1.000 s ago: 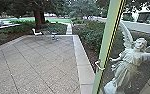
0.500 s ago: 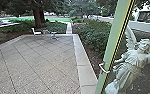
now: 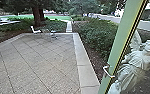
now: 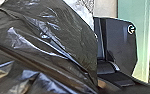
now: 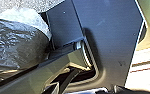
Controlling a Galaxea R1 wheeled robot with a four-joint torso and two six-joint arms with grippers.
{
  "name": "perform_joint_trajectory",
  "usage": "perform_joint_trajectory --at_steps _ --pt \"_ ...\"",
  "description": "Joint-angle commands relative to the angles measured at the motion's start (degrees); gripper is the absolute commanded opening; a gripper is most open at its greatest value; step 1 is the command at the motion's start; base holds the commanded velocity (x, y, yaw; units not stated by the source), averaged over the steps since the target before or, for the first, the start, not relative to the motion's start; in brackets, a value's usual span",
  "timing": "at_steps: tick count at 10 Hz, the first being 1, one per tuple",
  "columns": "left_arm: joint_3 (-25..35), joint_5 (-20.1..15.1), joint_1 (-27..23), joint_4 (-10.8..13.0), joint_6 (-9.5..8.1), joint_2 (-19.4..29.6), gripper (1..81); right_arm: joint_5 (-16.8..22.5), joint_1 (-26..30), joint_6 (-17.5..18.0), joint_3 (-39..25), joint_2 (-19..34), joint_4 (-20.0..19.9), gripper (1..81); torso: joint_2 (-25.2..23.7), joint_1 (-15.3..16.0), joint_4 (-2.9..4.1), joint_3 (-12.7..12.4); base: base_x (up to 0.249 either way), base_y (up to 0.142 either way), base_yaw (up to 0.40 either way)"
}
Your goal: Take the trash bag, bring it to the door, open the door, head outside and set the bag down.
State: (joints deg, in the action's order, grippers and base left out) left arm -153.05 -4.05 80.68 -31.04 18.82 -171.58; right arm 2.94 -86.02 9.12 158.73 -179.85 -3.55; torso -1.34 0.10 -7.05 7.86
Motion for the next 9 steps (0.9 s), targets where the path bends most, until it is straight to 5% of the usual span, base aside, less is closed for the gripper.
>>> perform_joint_trajectory --at_steps 1,9 --pt "0.3 -4.4 -2.1 0.3 0.25 0.1 1.0 3.9 1.9 -0.2 -0.4 -0.6 0.2 81.1 0.0 0.0 0.0 0.0 0.088 0.0 0.0" --pt "0.3 -4.3 -2.1 0.2 0.25 0.1 1.0 3.2 1.9 -0.2 -0.4 -0.6 0.2 81.1 0.0 0.0 0.0 0.0 0.088 0.0 0.0"
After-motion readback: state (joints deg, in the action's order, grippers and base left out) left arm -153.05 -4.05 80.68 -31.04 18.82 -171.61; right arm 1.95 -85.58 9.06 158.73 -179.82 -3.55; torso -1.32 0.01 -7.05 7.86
